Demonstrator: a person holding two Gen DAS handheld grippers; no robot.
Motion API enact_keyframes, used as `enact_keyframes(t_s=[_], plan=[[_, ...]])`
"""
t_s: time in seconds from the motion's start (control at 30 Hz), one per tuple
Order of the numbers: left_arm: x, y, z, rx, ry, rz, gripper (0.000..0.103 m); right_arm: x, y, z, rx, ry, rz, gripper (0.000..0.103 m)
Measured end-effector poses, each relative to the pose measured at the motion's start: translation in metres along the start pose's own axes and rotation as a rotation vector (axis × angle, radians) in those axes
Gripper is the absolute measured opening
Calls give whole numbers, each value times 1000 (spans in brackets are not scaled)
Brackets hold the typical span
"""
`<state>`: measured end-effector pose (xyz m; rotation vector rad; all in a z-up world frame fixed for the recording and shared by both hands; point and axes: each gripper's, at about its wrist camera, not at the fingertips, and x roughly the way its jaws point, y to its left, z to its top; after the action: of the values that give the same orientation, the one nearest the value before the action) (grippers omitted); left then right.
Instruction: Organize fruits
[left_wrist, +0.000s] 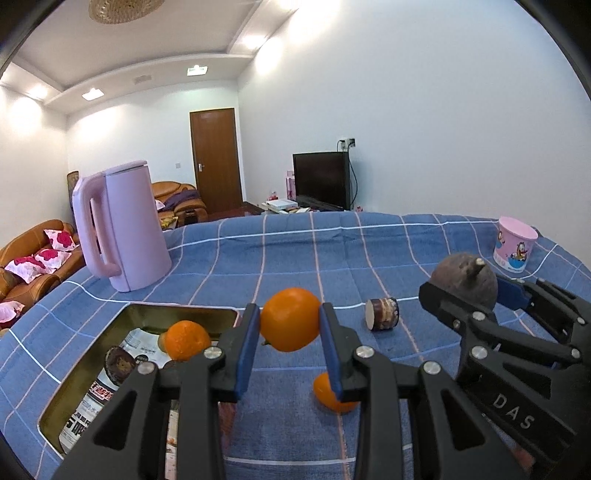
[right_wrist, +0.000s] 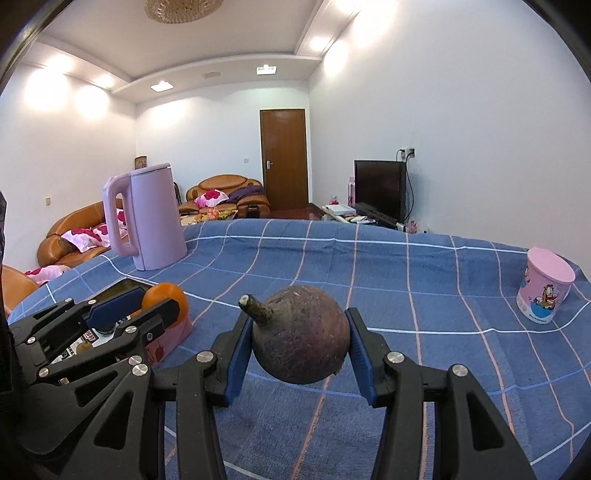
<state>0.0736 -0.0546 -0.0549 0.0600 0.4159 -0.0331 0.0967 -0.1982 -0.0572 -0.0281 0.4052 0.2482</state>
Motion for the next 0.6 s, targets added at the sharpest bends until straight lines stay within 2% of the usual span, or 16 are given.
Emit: enact_keyframes(t_s=[0.6], plan=[[-13, -6, -2, 26, -66, 24, 34, -20, 0, -4, 3, -76, -17, 50]])
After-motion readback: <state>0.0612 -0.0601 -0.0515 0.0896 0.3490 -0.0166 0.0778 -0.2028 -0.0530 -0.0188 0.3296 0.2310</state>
